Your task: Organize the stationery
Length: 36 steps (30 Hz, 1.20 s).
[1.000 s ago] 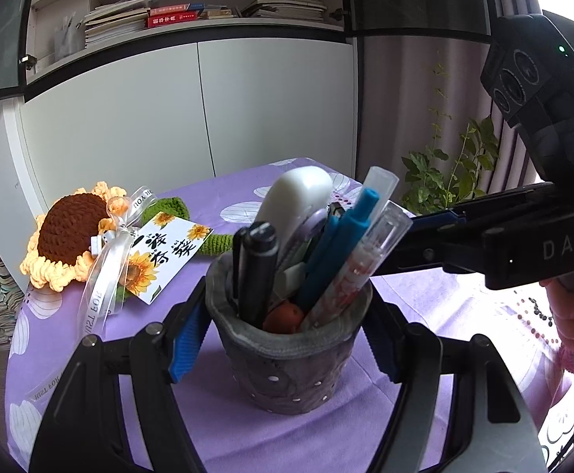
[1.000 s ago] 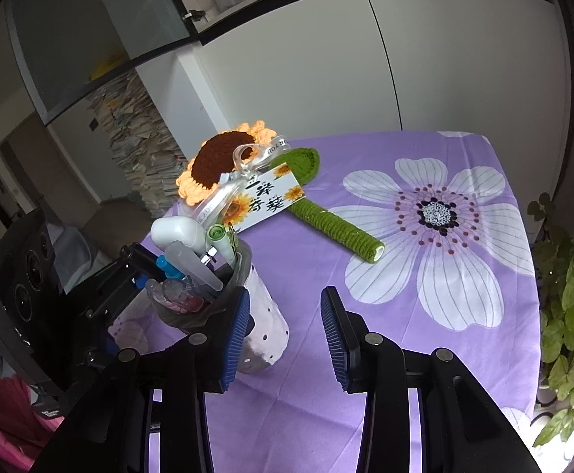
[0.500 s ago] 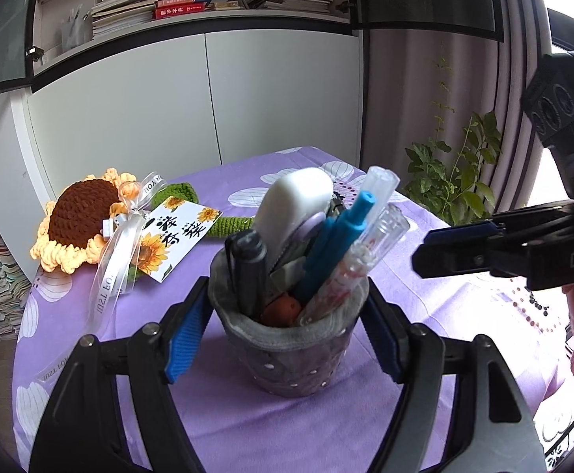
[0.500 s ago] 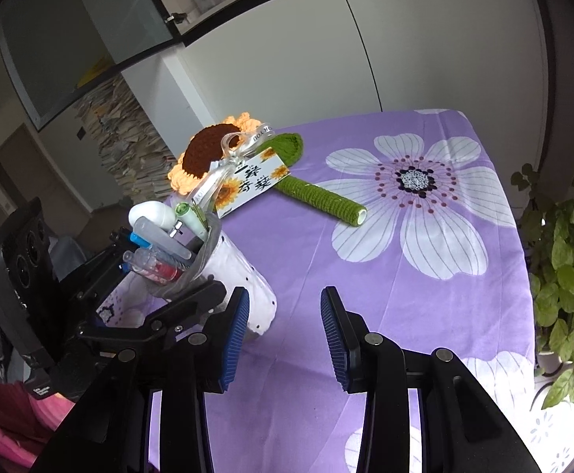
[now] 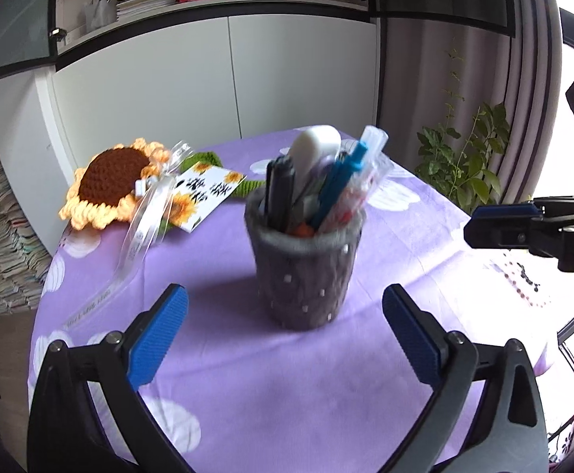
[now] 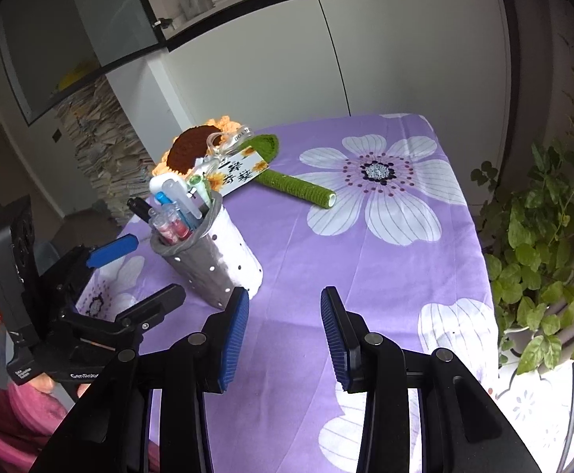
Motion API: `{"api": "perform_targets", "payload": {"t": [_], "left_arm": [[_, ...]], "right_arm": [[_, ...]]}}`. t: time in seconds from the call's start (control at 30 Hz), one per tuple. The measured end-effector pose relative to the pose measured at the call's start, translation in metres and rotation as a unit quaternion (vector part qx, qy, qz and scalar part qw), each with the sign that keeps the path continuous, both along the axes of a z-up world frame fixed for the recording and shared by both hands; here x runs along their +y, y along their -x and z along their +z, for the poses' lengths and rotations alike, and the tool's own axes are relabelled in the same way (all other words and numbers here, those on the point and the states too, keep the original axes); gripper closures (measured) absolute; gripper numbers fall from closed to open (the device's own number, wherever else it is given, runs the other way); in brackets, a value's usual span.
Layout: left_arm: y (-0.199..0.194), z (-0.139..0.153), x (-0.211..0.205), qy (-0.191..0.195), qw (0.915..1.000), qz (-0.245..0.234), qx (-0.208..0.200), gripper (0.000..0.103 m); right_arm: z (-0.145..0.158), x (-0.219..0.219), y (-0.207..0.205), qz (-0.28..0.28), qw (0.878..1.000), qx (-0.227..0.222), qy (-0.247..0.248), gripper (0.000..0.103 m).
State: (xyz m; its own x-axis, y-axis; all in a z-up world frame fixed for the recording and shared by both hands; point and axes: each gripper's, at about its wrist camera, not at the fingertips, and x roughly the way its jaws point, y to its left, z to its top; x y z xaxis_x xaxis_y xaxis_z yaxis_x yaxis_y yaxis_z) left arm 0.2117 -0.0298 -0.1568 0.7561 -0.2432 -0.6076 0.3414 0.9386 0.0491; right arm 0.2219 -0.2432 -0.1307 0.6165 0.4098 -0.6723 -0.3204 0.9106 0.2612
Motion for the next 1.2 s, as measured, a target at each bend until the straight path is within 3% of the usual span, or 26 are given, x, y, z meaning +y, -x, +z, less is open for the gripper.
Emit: {"api": "perform_targets", "payload": {"t": [0.1,0.2,0.4,0.6,0.7,0.73,1.07,1.2], "left_arm": [[0.019,0.010,0.008,-0.003,0.9999,0.012,-0.011,0.004],[0.039,0.030,0.015,-0.014,0.9985,0.038,-0.036,0.004],[0.085,0.068,0.025,-0.022,0.9930,0.073,-0.090,0.001],[0.119,0.084,0.027,-0.025,0.9909,0.089,-0.098,0.001],[0.131,0.087,0.027,-0.026,0.9904,0.095,-0.097,0.001],[0.136,0.089,0.028,-0.025,0.9902,0.096,-0.098,0.001],[0.181,0.123,0.027,0.011,0.9858,0.102,-0.133,0.001],[0.196,0.138,0.025,0.017,0.9829,0.104,-0.151,0.001]], "right_arm": [[0.005,0.011,0.015,0.006,1.000,-0.009,0.021,0.063],[0.012,0.022,0.034,0.010,0.999,-0.021,0.036,0.054],[0.026,0.038,0.078,0.011,0.999,-0.046,0.020,0.046],[0.048,0.042,0.124,-0.023,0.994,-0.093,0.043,0.041],[0.059,0.036,0.147,-0.041,0.991,-0.122,0.021,0.022],[0.062,0.034,0.156,-0.050,0.989,-0.136,0.013,0.020],[0.099,0.035,0.208,-0.091,0.975,-0.205,0.010,0.020],[0.116,0.041,0.224,-0.099,0.967,-0.235,0.013,0.013]]}}
